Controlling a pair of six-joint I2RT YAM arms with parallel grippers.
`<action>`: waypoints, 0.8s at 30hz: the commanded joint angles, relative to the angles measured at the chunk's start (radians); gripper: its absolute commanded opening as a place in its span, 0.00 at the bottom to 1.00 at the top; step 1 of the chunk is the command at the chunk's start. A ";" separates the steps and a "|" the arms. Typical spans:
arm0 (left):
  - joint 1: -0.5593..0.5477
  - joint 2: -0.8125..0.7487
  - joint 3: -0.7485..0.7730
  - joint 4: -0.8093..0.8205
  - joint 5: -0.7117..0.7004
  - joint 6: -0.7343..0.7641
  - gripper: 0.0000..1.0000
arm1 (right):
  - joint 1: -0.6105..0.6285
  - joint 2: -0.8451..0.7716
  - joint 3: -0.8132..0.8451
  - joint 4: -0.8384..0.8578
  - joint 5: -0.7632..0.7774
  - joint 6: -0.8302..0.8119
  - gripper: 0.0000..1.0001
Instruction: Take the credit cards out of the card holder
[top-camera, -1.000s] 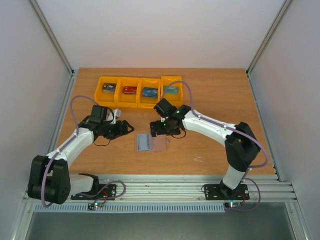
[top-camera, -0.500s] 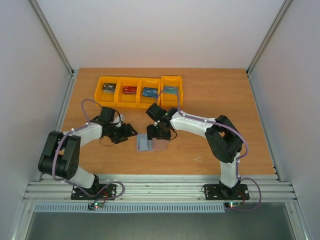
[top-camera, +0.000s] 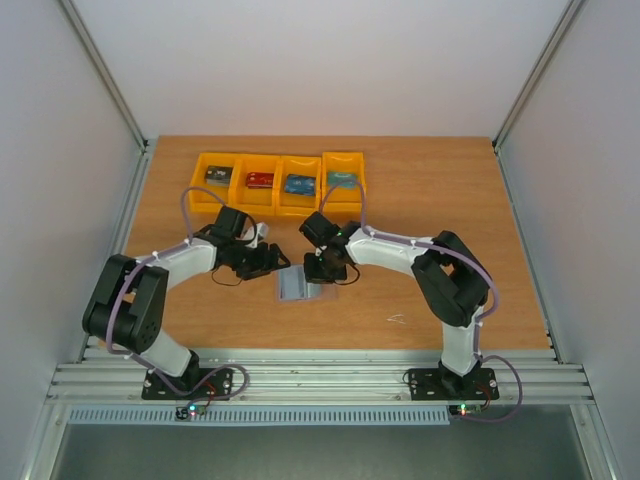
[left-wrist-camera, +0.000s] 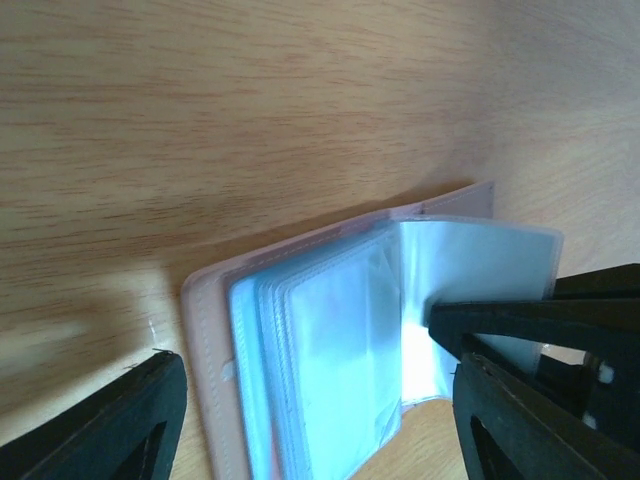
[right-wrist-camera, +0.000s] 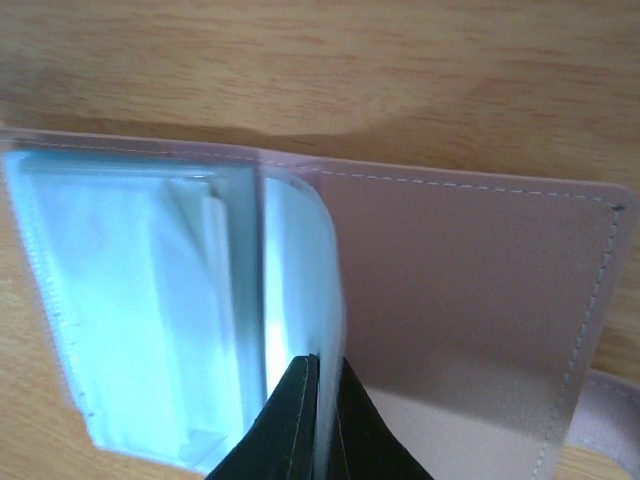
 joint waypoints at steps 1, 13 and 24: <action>-0.005 -0.057 0.036 -0.021 0.028 0.050 0.75 | -0.025 -0.110 -0.050 0.087 -0.037 0.014 0.01; 0.007 -0.270 0.155 -0.343 0.217 0.303 0.99 | -0.031 -0.370 -0.061 0.024 -0.064 -0.084 0.01; 0.030 -0.419 0.290 -0.448 0.355 0.332 0.99 | -0.031 -0.577 0.170 -0.134 -0.108 -0.341 0.01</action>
